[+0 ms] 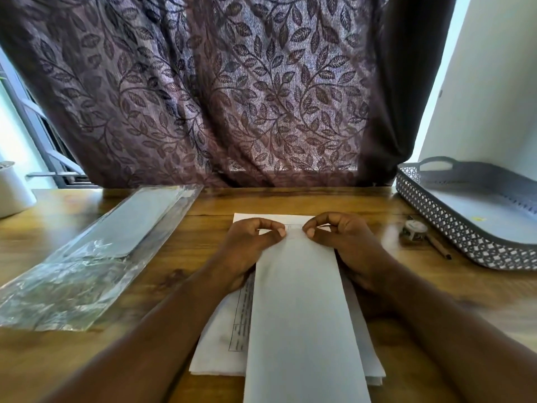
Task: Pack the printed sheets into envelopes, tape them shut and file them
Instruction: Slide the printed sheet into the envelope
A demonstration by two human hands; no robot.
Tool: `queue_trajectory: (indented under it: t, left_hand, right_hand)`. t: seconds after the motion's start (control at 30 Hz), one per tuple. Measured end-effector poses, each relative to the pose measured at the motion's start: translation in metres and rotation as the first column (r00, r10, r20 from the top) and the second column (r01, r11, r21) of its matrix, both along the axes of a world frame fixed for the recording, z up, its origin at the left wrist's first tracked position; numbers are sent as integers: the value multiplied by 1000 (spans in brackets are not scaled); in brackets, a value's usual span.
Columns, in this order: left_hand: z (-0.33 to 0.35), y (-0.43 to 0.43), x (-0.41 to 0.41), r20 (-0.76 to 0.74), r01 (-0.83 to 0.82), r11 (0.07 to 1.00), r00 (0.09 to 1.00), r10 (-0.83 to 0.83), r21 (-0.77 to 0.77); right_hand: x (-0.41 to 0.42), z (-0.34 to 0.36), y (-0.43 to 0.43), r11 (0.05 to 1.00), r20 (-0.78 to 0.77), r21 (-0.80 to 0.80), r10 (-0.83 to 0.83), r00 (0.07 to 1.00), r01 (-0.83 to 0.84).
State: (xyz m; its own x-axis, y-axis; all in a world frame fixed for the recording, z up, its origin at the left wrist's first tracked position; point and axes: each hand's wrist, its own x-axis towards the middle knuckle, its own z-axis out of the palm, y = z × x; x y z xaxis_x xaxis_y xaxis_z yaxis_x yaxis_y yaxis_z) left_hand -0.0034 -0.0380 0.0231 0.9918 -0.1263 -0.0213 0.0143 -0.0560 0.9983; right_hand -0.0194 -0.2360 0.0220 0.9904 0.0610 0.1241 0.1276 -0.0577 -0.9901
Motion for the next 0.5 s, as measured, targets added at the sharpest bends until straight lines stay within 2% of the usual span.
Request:
queue_trajectory:
  t: [0.1,0.17,0.27,0.33,0.43,0.5]
  left_hand:
    - [0,4,2,-61,61,998,996,-62,-17]
    - [1,4,2,-47,61,998,997,-63,-33]
    - [-1,5,2,52,41,998,998,-43,46]
    - [-2,3,3,122,42,991,991,-58,127]
    - [-3,0,2,212,49,978,973,-93,204]
    - [-3,-1,1,273,42,967,956,-113,253]
  right_hand:
    - [5,-2,-2,999,27,-47,-24,999,26]
    - [9,-4,-4,996,25,-78,-47,999,49]
    - [11,-3,-5,985,40,-165,-42,998,48]
    - [12,0,-5,969,110,-242,-23,994,49]
    - [14,3,-4,911,234,-407,36,972,64]
    - [14,3,-2,866,263,-491,48,964,91]
